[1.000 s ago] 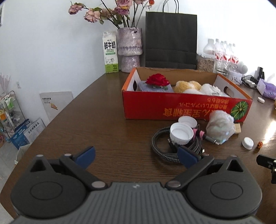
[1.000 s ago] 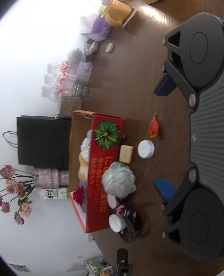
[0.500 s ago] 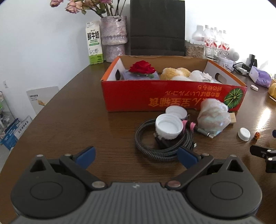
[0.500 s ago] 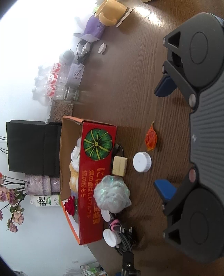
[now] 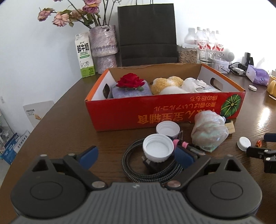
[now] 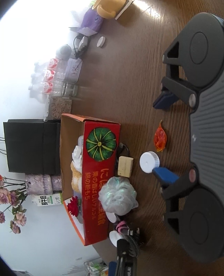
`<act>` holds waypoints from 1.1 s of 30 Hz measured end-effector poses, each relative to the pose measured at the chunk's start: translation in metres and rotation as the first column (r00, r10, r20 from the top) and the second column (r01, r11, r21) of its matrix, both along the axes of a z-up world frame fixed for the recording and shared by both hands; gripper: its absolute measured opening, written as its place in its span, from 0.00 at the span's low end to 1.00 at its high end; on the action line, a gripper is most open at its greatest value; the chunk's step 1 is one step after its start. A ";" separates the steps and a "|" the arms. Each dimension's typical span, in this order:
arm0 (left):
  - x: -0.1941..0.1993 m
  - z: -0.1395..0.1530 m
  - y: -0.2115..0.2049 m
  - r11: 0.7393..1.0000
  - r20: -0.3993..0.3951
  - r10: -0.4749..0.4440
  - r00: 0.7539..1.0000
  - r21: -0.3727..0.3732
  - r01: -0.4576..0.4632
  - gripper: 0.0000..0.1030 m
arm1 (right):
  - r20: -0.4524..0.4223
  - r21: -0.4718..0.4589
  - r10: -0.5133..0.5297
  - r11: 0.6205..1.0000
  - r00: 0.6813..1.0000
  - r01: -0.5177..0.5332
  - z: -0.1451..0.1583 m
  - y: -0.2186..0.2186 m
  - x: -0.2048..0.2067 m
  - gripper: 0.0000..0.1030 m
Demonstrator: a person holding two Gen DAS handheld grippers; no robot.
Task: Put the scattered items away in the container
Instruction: 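Grasp a white bottle cap with the left tool while the right tool grasps the orange dried leaf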
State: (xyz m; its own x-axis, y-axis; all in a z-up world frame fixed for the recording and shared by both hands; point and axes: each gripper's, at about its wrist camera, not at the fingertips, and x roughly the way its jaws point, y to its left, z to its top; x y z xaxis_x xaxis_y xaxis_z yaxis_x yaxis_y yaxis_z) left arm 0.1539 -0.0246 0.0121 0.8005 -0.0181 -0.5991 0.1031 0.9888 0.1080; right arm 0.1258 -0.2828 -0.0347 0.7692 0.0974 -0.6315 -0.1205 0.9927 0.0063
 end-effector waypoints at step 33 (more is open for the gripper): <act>-0.007 0.012 -0.005 0.997 0.054 -0.072 0.996 -0.023 0.074 0.40 | 0.049 0.025 0.035 0.999 0.998 -0.036 0.015 -0.001 -0.009 0.19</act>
